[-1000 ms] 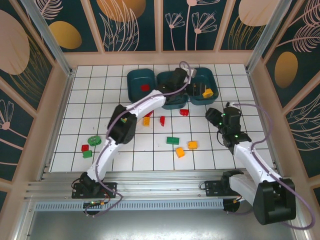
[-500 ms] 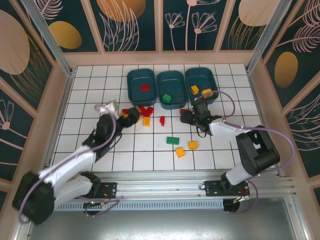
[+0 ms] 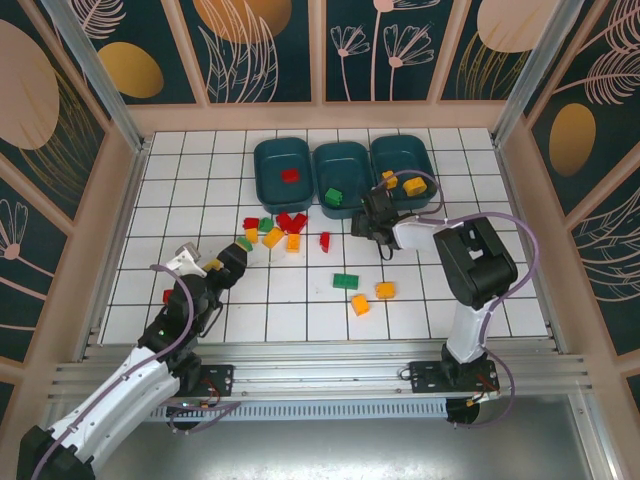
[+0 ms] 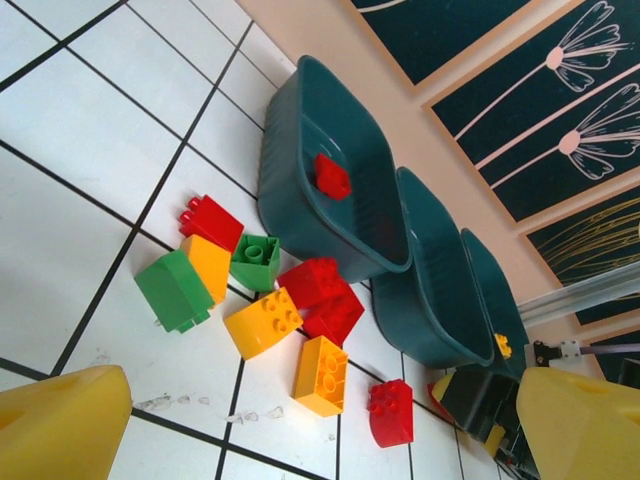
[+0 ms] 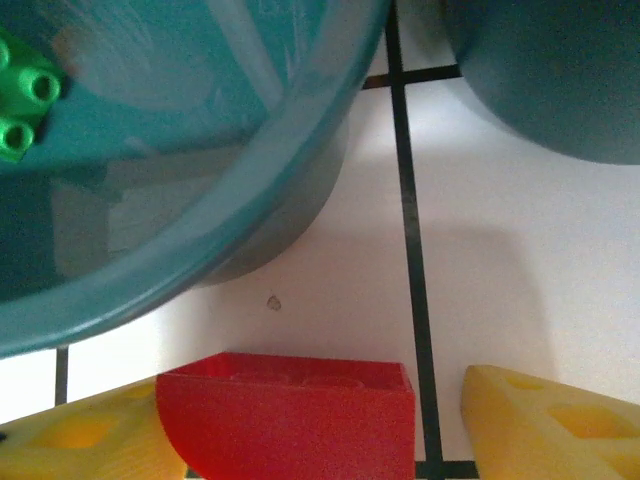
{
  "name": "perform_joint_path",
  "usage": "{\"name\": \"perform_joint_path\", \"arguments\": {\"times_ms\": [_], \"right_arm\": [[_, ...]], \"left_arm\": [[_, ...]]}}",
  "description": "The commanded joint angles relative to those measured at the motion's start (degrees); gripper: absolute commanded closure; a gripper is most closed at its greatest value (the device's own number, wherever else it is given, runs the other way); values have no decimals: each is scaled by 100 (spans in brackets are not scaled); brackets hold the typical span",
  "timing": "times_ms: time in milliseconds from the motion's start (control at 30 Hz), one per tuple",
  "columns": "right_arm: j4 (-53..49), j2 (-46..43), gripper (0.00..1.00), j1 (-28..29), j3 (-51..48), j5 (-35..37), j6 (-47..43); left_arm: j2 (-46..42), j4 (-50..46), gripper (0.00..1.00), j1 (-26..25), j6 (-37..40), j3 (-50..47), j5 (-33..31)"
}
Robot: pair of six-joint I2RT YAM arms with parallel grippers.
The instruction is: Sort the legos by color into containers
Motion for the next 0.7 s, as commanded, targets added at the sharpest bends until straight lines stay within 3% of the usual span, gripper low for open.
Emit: {"name": "perform_joint_path", "arguments": {"times_ms": [0,67,233,500,667], "right_arm": [[173,254,39,120,121,475,263],[285,260,48,185,74,643,262],[512,151,56,249,-62,818,189],[565,-525,57,598,-627,1167,248],[350,-1433,57,925,-1059,1292,267]], "left_arm": [[-44,-124,2,-4,-120,-85,-28],[-41,11,1,-3,-121,-170,62],[3,194,1,-4,-103,-259,160],[74,41,1,-4,50,-119,54],[153,-100,1,-3,-133,-128,-135]]}}
